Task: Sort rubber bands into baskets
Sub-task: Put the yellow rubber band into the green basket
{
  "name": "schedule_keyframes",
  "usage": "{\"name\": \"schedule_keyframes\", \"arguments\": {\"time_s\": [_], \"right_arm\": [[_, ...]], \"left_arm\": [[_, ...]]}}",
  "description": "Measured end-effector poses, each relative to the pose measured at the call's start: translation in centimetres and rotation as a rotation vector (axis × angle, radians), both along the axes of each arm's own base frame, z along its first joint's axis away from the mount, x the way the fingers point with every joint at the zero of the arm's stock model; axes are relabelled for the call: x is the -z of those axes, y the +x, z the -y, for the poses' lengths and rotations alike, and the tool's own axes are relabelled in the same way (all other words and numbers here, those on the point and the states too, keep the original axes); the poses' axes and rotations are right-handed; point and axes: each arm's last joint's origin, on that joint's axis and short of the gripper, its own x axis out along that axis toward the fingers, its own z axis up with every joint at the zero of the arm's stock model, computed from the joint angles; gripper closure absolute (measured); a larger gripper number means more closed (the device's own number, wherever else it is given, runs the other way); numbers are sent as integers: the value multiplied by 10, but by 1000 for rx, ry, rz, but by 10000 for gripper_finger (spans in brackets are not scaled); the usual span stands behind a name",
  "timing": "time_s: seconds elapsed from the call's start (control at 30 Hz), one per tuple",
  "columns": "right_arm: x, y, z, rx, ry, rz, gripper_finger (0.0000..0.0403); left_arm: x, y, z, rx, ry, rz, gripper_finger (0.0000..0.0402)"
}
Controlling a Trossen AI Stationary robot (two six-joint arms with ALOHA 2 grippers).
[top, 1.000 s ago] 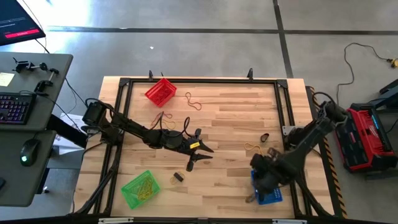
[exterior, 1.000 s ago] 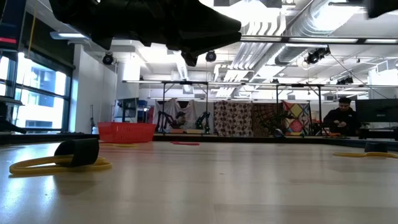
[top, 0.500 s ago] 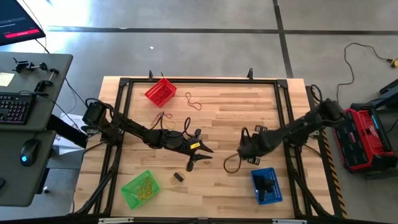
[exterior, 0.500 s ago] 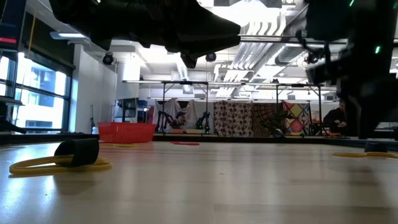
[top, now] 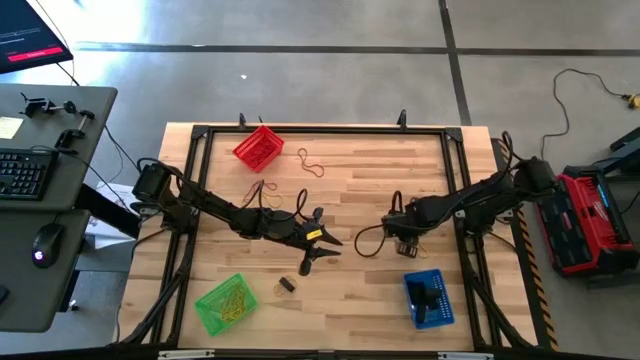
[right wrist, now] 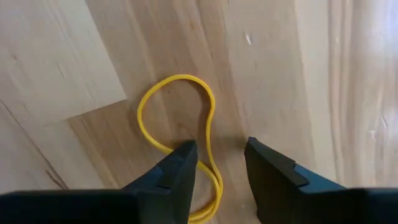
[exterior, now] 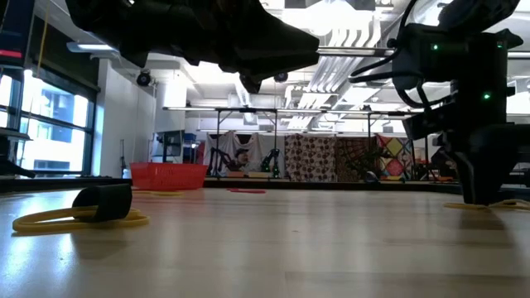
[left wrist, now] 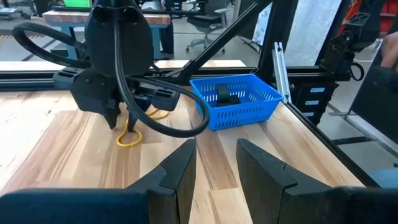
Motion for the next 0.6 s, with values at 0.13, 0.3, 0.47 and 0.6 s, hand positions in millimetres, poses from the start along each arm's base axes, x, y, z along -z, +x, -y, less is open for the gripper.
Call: {"name": "schedule_keyframes", "arguments": {"time_s": [0.13, 0.3, 0.47, 0.6], "right_arm": [[0, 0, 0, -4, 5, 5, 290], [1, 1, -1, -4, 15, 10, 338], [-14, 14, -2, -12, -10, 22, 397], [-42, 34, -6, -62, -51, 125, 394]], "left_arm": [[0, 0, 0, -3, -14, -5, 294], [0, 0, 0, -3, -14, -5, 294], [0, 0, 0, -4, -14, -5, 294], [1, 0, -1, -5, -12, -11, 294]]}}
